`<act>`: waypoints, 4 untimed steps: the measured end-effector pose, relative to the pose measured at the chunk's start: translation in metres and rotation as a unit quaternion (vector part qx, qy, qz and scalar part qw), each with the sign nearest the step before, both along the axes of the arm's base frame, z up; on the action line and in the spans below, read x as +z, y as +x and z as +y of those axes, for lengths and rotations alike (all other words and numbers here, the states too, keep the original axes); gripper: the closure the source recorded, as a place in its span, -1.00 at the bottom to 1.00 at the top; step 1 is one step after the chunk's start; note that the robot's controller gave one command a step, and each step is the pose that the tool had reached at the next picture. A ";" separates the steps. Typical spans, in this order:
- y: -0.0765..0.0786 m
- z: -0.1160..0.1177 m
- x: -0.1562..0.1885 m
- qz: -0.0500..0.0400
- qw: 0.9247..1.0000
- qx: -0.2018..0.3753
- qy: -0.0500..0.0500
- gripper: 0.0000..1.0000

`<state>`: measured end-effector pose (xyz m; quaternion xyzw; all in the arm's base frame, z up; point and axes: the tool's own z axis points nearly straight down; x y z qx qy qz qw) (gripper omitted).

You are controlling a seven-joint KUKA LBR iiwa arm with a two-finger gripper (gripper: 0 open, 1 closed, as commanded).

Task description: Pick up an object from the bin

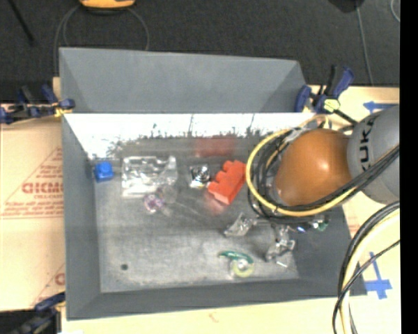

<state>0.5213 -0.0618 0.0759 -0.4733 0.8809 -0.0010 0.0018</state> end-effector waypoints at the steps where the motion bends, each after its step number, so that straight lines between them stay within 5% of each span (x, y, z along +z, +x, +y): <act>1: 0.001 -0.083 -0.002 -0.004 0.992 0.128 0.005 -1.00; 2: 0.096 -0.090 -0.003 0.001 0.992 0.124 0.005 -1.00; 3: 0.124 -0.096 0.019 -0.001 0.992 -0.126 0.004 -1.00; 4: 0.100 -0.062 0.030 0.000 0.934 -0.358 0.003 -1.00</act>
Offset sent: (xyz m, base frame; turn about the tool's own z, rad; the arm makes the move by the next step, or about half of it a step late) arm -0.0028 -0.0894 -0.0059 -0.2585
